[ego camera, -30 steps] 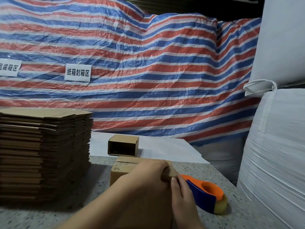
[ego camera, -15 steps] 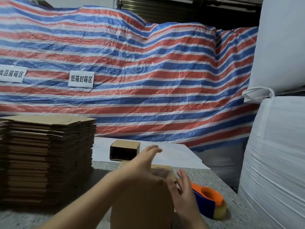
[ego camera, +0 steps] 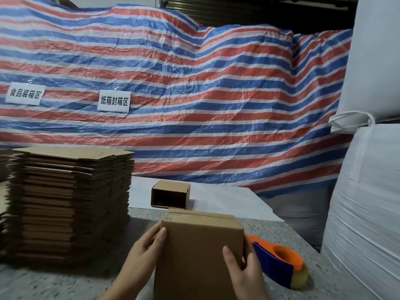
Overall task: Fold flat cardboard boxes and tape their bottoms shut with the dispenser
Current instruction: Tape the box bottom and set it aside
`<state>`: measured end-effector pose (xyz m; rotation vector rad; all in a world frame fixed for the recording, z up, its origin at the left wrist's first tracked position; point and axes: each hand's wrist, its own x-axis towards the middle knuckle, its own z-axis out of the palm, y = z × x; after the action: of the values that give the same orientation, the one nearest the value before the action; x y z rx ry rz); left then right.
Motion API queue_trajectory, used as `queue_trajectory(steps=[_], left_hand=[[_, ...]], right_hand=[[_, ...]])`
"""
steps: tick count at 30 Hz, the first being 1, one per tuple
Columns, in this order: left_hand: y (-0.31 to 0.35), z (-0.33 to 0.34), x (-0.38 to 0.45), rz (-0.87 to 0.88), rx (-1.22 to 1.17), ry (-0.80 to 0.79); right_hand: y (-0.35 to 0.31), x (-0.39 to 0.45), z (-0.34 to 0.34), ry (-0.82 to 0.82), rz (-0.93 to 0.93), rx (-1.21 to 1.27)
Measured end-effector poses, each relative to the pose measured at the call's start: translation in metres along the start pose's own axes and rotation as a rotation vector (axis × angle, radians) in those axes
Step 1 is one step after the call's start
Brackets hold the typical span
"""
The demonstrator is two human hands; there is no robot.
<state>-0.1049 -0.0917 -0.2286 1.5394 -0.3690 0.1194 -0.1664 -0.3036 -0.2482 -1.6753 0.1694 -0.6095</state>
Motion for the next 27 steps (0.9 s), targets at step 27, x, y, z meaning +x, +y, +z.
queue_trajectory(steps=[27], left_hand=[[-0.04, -0.003, 0.009, -0.322, -0.041, 0.043]], right_hand=[[0.008, 0.017, -0.004, -0.064, 0.414, 0.094]])
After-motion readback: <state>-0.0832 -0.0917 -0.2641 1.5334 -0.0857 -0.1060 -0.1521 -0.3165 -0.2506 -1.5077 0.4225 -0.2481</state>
